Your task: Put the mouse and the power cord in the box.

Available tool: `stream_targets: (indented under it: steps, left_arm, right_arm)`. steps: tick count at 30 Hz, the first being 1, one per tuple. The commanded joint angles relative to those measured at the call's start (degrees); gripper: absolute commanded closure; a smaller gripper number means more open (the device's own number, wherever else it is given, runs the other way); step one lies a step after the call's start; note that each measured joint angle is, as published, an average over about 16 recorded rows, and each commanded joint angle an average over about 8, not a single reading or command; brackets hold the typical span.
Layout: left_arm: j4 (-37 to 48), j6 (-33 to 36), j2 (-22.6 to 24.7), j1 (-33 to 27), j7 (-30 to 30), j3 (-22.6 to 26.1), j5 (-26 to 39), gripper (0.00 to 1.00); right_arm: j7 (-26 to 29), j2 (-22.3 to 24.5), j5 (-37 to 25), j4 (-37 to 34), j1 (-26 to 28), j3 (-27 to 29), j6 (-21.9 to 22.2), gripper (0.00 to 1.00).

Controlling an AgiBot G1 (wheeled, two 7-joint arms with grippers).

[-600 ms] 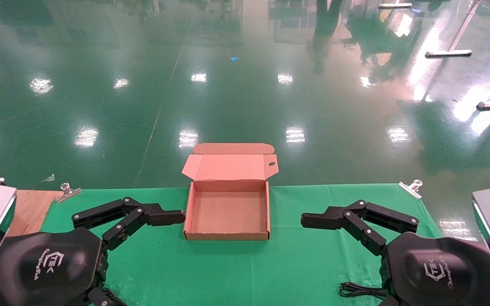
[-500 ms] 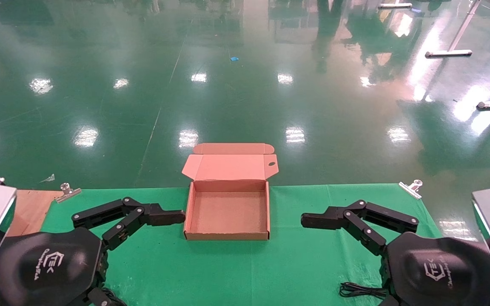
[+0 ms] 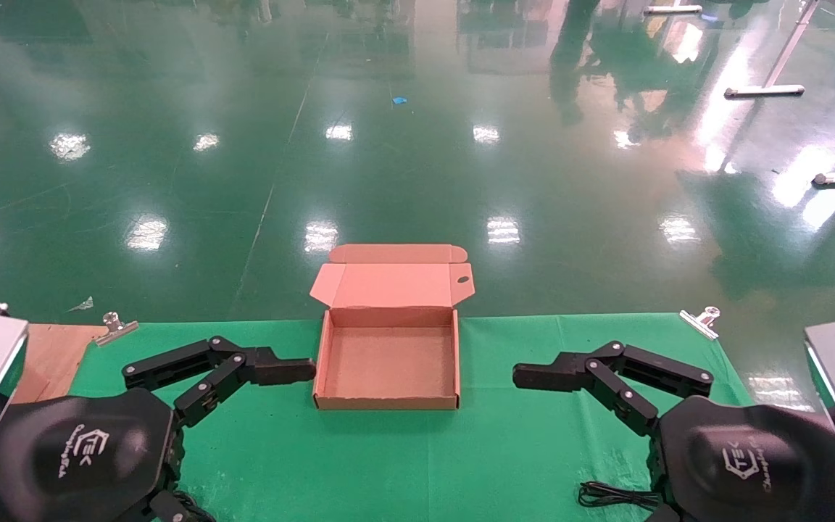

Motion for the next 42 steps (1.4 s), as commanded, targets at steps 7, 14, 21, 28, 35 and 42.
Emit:
stream_targets:
  steps: [7, 14, 21, 28, 35, 42]
  left_arm:
    - [0.0, 0.0, 0.0, 0.0, 0.0, 0.0, 0.0, 0.00]
    - [0.5, 0.4, 0.2, 0.3, 0.5, 0.6, 0.9, 0.00]
    - [4.9, 2.5, 0.6, -0.4, 2.7, 3.9, 7.5, 0.00]
    - [12.8, 4.7, 2.1, -5.3, 7.3, 10.2, 18.1, 0.00]
    - [23.7, 4.6, 5.5, -14.0, 15.2, 18.9, 31.6, 0.00]
    - [36.9, 0.1, 10.8, -22.7, 24.2, 25.6, 45.6, 0.00]
  right_arm:
    - [0.0, -0.1, -0.1, -0.1, 0.0, -0.1, 0.1, 0.00]
    - [-1.3, 0.0, -2.6, -0.8, 0.4, -0.9, -0.4, 0.00]
    - [-6.3, -0.4, -16.7, -2.5, 7.2, -6.1, -3.5, 0.00]
    - [-11.7, -2.8, -33.0, -5.8, 15.9, -13.7, -4.2, 0.00]
    - [-18.0, -6.8, -48.8, -10.7, 21.9, -21.2, -2.7, 0.00]
    - [-24.9, -11.8, -60.9, -18.4, 24.9, -26.2, 1.6, 0.00]
